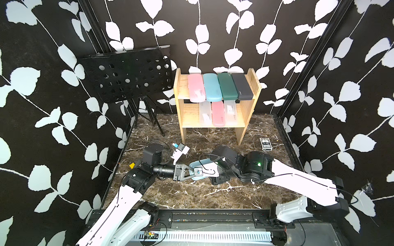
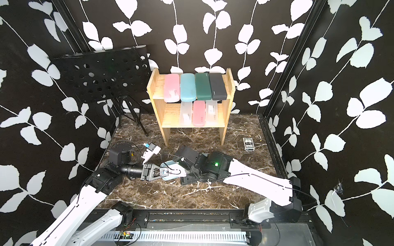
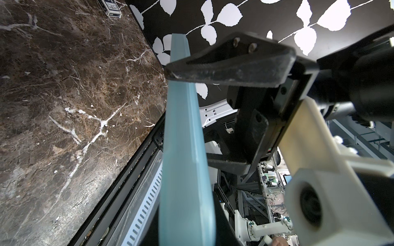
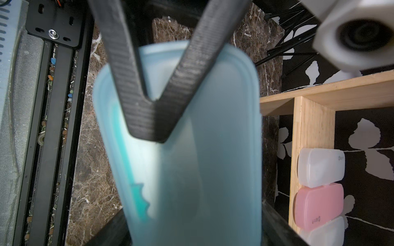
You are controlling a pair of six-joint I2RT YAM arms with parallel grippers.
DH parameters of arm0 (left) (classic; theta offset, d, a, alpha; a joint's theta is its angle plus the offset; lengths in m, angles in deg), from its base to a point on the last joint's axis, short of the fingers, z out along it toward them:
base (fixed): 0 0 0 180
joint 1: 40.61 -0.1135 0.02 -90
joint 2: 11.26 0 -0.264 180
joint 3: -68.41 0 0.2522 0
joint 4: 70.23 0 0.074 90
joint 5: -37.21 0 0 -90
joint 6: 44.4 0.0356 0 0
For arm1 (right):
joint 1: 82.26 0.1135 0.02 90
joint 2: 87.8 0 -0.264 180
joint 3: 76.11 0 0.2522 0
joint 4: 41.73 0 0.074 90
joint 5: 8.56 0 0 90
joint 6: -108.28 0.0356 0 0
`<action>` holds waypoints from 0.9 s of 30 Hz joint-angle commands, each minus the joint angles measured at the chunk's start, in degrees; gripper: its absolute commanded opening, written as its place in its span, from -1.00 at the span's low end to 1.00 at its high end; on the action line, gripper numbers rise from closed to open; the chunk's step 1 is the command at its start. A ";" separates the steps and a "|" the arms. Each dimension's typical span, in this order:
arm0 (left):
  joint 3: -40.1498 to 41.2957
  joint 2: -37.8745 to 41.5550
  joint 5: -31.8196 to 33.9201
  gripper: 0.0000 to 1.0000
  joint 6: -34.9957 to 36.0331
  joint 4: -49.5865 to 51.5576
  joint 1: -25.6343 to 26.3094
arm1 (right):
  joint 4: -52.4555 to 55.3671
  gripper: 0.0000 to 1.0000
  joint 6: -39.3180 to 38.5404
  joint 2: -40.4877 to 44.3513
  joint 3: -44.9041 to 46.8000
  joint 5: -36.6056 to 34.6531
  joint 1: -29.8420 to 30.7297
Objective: Remove the pencil cases from the shelf
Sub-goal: Pick up the pencil case from the shelf, then place the pencil case at the center of the board.
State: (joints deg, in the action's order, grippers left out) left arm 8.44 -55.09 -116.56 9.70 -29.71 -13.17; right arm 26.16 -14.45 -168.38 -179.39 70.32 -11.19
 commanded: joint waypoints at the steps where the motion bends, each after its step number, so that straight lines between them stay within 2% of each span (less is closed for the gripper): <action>1: -0.52 0.58 -0.44 -0.07 1.95 -1.90 -0.28 | -0.92 0.00 4.29 1.21 1.44 -2.07 -1.24; 2: -0.82 0.58 0.75 0.35 2.30 -1.62 -0.28 | -0.85 0.00 5.80 1.13 1.56 -2.16 -1.97; 4: -1.40 0.29 2.98 0.96 3.50 -0.71 -0.33 | -0.89 -0.01 9.97 1.21 2.51 -1.66 -4.43; 6: -1.82 0.32 5.83 0.97 4.71 -0.03 -0.37 | -1.06 -0.01 15.08 1.45 4.38 -0.53 -7.67; 9: -3.21 0.22 13.99 0.97 7.16 2.80 -0.56 | -1.86 -0.01 24.02 2.21 8.69 1.58 -12.51; 13: -3.90 0.84 31.35 0.97 8.52 4.85 -0.62 | -2.26 -0.01 39.26 2.89 14.84 7.85 -21.60; 17: -1.85 2.73 44.65 0.98 7.97 3.48 -0.55 | -2.00 -0.02 51.54 3.72 21.09 8.28 -29.38; 21: 1.34 3.86 49.23 0.97 6.28 -0.95 -0.55 | -2.37 -0.05 58.68 3.58 25.67 8.22 -37.27; 27: 4.23 3.08 51.11 0.97 4.46 -4.85 -0.55 | -8.61 -0.06 62.02 2.86 31.52 7.59 -46.87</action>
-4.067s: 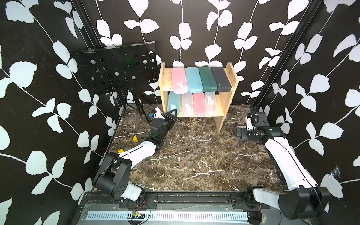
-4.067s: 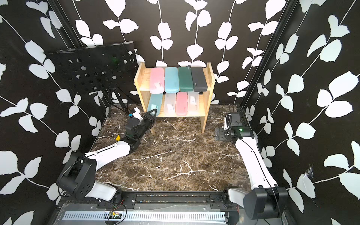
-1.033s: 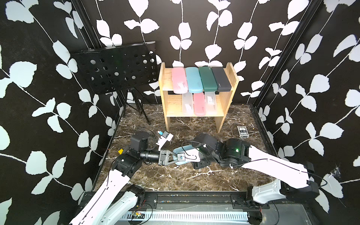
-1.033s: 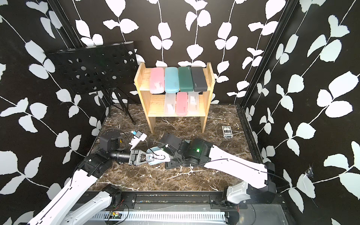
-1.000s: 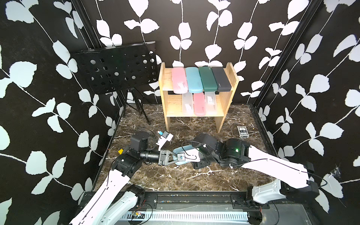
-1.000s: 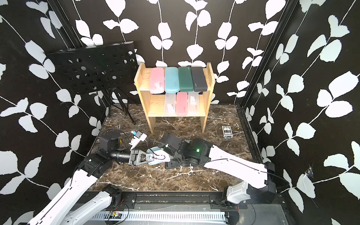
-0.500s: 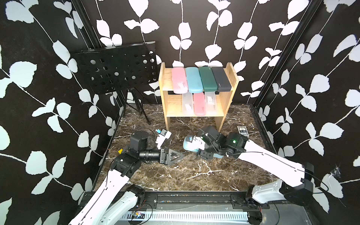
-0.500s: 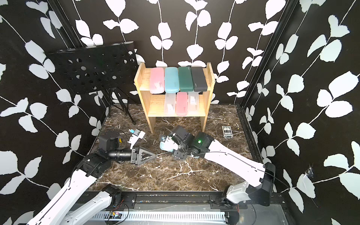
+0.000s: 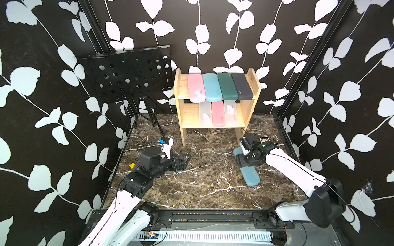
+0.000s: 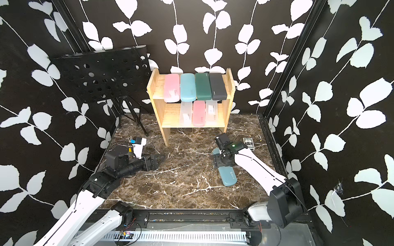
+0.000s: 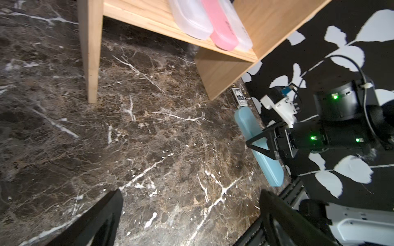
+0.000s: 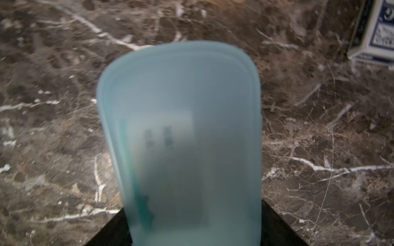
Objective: Remove the pencil cases from the shelf
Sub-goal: Place the pencil case at the center of the board.
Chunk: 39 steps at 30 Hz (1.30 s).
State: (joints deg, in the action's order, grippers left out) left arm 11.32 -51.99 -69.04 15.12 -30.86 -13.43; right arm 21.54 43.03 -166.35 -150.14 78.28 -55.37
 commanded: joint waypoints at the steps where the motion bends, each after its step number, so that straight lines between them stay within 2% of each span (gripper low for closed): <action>1: 1.70 -0.04 3.64 0.97 -0.98 -4.22 -0.29 | -4.52 -0.06 4.09 0.11 2.52 -0.44 -3.94; 6: 2.81 -0.14 4.16 0.97 -1.34 -5.14 -0.28 | -6.29 -0.01 -1.21 -5.51 2.15 -3.28 -8.52; 14: 4.30 0.02 3.94 0.97 -1.10 -6.42 -0.30 | -11.45 0.03 -10.02 -12.19 3.81 -1.24 -15.19; 32: 4.85 -1.36 3.95 0.97 -1.51 -7.91 -0.30 | -16.65 0.09 -16.12 -17.08 6.79 3.14 -26.89; 34: 4.74 -1.37 3.95 0.97 -1.65 -7.85 -0.29 | -17.13 0.14 -16.05 -17.49 6.83 3.50 -27.27; 39: 4.48 -1.44 4.08 0.97 -2.12 -7.88 -0.28 | -17.49 0.40 -16.40 -18.53 6.70 4.02 -27.33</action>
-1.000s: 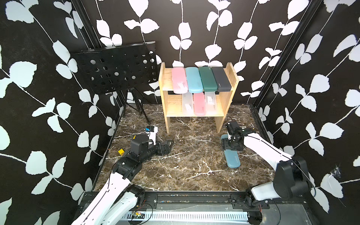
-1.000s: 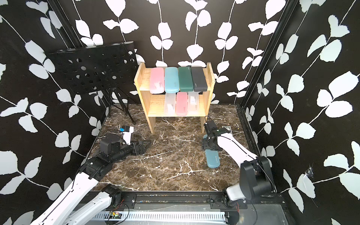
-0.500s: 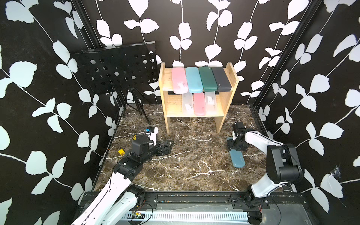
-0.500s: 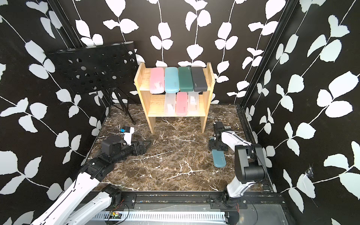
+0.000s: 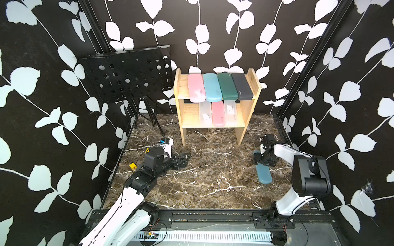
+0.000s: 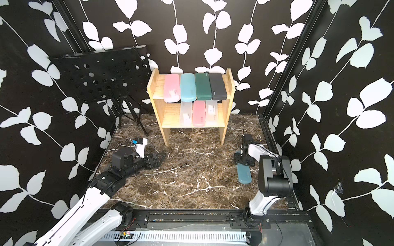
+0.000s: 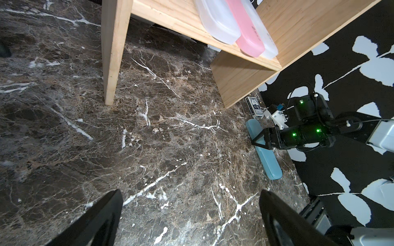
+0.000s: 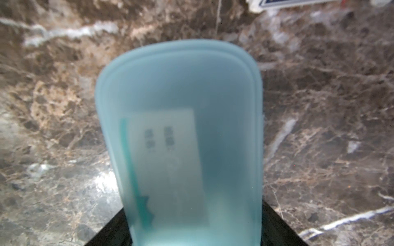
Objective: Remove the pencil cases from the shelf
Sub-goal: Place the pencil case at the center of the board.
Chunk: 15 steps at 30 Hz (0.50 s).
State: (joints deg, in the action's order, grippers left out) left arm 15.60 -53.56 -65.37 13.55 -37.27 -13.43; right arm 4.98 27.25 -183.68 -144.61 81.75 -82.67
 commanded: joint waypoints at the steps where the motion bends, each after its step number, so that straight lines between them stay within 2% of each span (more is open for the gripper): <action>1: 0.21 0.12 0.45 0.97 -0.80 -1.60 -0.28 | -1.11 0.50 -0.62 -1.24 1.29 0.48 -0.01; 8: -0.29 -1.93 -1.75 0.97 -4.44 -5.68 -0.29 | -1.79 0.99 -0.64 3.67 1.82 0.00 -0.01; 15: -2.16 -8.48 -6.51 0.97 -12.47 -14.89 -0.28 | 2.09 0.99 0.72 16.81 -0.32 1.29 1.94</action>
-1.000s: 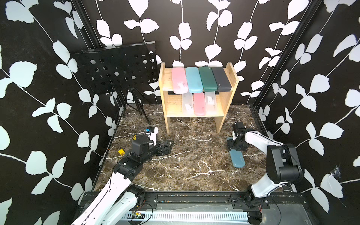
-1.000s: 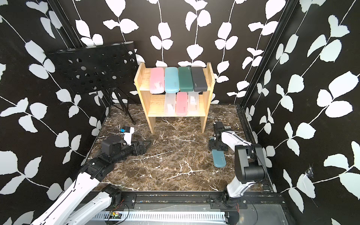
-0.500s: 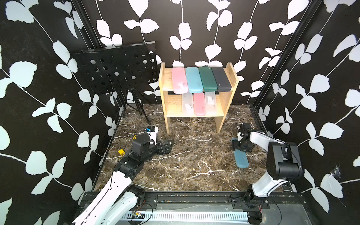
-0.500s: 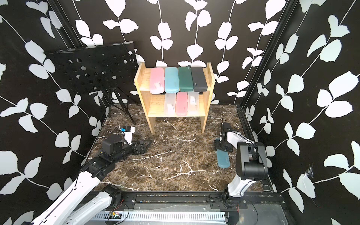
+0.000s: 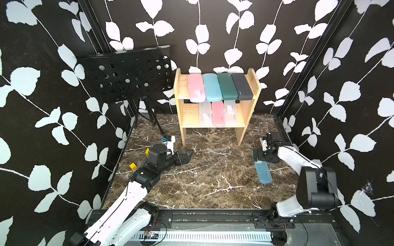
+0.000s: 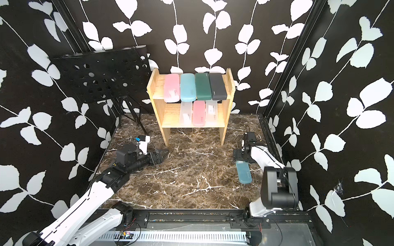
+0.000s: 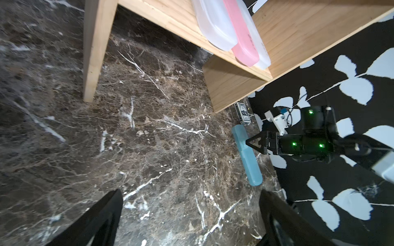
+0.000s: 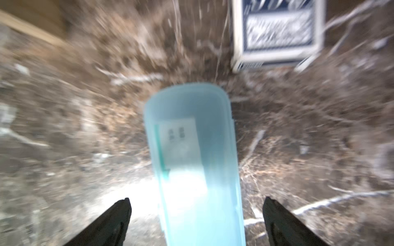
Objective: Remove the pencil cases from the shelf
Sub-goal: Place the pencil case at the center of the board, then pick up the pencil case from the shelf.
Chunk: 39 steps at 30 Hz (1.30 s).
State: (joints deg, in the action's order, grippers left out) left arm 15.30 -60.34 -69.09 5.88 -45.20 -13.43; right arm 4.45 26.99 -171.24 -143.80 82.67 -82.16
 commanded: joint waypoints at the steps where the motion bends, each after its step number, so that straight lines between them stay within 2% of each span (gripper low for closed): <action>1: -2.23 -3.21 -2.86 0.97 -6.56 -9.05 -0.29 | 3.41 0.99 1.52 6.59 -1.62 -0.29 2.33; 8: -4.50 -17.22 -5.70 0.97 -23.20 -31.06 -0.20 | 9.88 0.99 5.96 17.11 -5.37 -1.31 5.68; 10: -7.41 -19.84 -3.66 0.97 -24.38 -30.99 0.02 | 11.75 0.99 6.64 18.24 -6.09 -0.77 5.88; 15: -17.83 -22.14 5.24 0.97 -15.02 -14.34 1.00 | 14.46 0.99 8.59 20.85 -6.71 1.10 6.66; 18: -24.42 -23.48 11.45 0.97 -6.35 -3.53 2.78 | 14.68 0.99 9.36 22.41 -6.45 1.74 6.95; 23: -30.52 -26.70 21.58 0.97 7.04 5.49 8.03 | 14.51 0.99 9.77 22.56 -6.17 2.42 7.11; 25: -31.48 -28.29 26.25 0.97 11.20 6.13 10.61 | 14.30 0.99 9.75 22.36 -5.92 2.70 7.09; 31: -32.01 -33.31 38.56 0.98 19.26 -0.45 16.63 | 13.39 0.99 9.60 21.93 -5.35 3.06 7.11; 39: -33.03 -37.89 43.49 0.97 24.68 -9.38 17.35 | 13.71 0.99 7.84 20.12 -5.99 2.19 7.11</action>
State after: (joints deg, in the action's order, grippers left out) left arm -15.72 -98.46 -29.94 26.55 -49.75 3.99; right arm 18.18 35.80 -150.52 -148.52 85.25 -75.39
